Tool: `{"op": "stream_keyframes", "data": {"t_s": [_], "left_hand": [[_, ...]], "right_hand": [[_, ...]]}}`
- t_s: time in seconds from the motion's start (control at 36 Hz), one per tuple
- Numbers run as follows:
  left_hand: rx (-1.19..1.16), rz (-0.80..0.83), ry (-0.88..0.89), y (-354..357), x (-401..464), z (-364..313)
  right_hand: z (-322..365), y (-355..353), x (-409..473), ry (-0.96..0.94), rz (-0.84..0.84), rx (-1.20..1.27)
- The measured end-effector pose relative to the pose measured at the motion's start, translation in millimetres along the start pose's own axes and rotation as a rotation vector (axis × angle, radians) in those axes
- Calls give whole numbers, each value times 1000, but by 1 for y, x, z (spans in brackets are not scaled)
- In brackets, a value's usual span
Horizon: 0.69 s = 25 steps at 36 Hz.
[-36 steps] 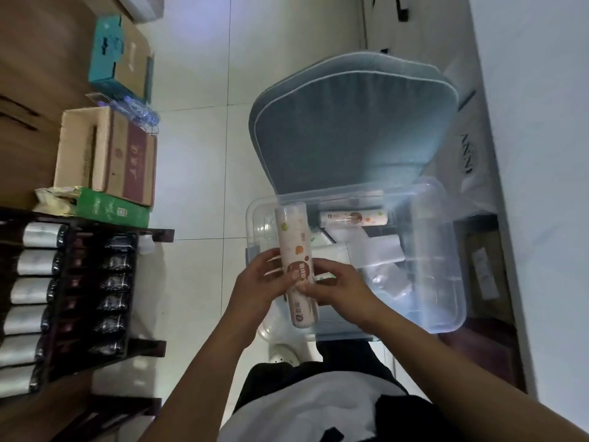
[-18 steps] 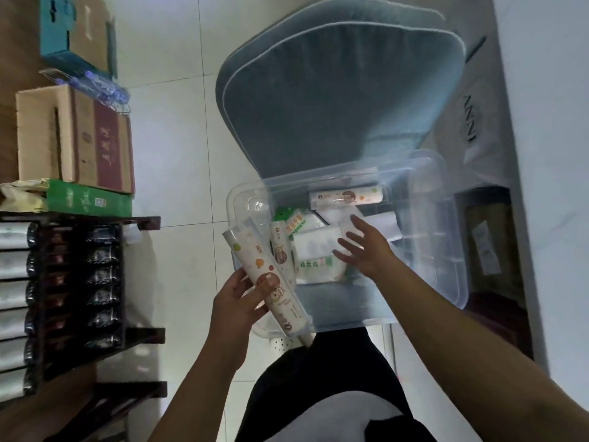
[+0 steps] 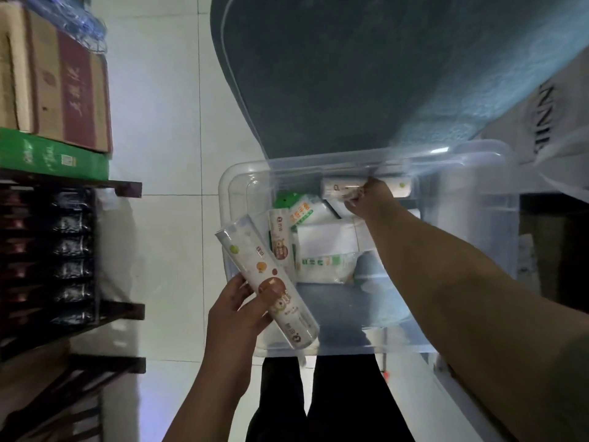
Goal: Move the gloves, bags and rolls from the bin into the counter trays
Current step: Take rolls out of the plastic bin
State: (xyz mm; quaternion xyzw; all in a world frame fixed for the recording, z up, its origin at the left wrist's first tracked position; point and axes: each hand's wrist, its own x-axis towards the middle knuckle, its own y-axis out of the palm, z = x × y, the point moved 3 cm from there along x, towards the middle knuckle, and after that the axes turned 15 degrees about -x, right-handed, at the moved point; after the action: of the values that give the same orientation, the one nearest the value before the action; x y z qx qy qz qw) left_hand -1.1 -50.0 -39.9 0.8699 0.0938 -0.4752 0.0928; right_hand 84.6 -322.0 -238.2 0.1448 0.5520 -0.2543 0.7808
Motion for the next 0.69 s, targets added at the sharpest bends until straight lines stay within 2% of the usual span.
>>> {"op": "stream_keyframes", "data": {"t_s": [0.25, 0.42, 0.56, 0.69], "left_hand": [[16, -36, 15, -12, -15, -4], [43, 30, 16, -9, -40, -12], [113, 88, 63, -7, -61, -25], [216, 135, 142, -15, -85, -41]], "right_hand": [[-12, -14, -18, -41, 47, -51], [-30, -31, -99, 104, -87, 287], [-49, -45, -178, -121, -82, 102], [-74, -57, -258, -340, 52, -48]]}}
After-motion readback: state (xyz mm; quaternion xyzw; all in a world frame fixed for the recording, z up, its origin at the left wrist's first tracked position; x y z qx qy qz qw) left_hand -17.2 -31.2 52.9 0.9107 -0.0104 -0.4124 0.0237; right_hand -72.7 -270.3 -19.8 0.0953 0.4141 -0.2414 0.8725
